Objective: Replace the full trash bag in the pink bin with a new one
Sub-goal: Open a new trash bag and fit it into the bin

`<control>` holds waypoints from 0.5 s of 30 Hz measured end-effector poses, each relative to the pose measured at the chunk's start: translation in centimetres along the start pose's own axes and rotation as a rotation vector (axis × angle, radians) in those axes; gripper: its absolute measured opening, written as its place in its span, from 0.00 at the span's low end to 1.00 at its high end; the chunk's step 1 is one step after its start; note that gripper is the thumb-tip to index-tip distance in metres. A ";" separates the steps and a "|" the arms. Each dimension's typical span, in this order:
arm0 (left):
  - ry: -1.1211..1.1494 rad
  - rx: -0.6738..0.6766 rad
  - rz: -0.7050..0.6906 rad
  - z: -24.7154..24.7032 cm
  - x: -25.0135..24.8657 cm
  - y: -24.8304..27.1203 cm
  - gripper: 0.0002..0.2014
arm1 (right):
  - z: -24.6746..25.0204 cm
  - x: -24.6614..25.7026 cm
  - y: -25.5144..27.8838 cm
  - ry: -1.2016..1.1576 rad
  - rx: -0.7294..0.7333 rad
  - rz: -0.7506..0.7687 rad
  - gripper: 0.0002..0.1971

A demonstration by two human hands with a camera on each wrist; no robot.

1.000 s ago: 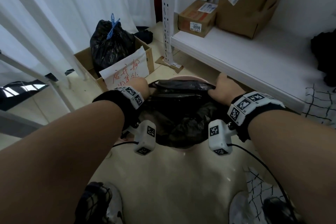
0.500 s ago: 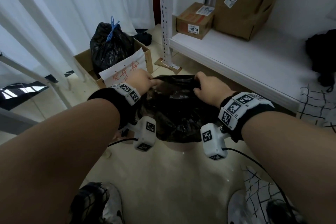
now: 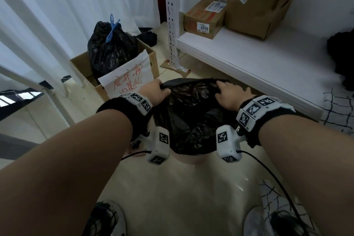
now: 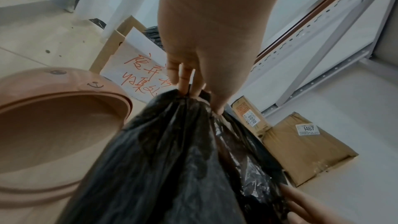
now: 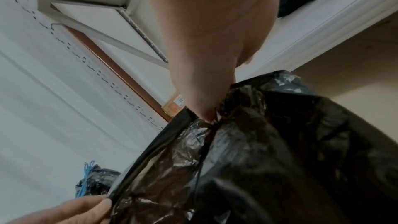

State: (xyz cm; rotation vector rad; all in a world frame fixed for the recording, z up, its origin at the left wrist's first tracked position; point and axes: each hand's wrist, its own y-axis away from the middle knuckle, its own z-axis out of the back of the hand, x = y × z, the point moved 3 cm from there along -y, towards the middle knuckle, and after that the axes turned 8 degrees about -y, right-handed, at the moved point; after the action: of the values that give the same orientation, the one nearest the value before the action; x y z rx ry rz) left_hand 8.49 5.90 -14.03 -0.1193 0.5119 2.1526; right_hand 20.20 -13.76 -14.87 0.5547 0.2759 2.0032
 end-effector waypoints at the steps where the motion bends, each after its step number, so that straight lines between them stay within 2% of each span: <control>1: -0.040 0.036 0.000 -0.5 0.1 -0.2 0.28 | -0.1 -0.1 -0.2 -0.046 0.028 0.001 0.25; 4: -0.108 0.131 0.032 -1.6 0.3 -1.3 0.34 | -0.3 0.1 -0.4 -0.213 0.094 0.008 0.21; 6: -0.090 0.150 0.047 -1.8 0.1 -1.7 0.34 | 0.0 0.3 -1.0 -0.265 0.019 0.011 0.18; 9: -0.082 0.108 -0.017 -1.7 -0.7 -2.1 0.29 | 0.2 1.0 -1.8 -0.307 -0.113 0.038 0.19; 12: -0.044 0.104 -0.114 -1.6 -1.6 -2.1 0.26 | -0.4 2.2 -2.1 -0.312 -0.062 0.112 0.21; 15: -0.072 0.237 -0.061 -2.0 -1.2 -2.2 0.31 | -0.7 2.2 -2.1 -0.257 -0.038 0.122 0.21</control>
State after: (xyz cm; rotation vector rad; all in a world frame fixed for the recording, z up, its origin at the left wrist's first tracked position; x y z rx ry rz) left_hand 10.78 5.34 -16.21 0.0730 0.7077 2.0130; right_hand 20.61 -10.82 -15.79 0.8120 0.0479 2.0226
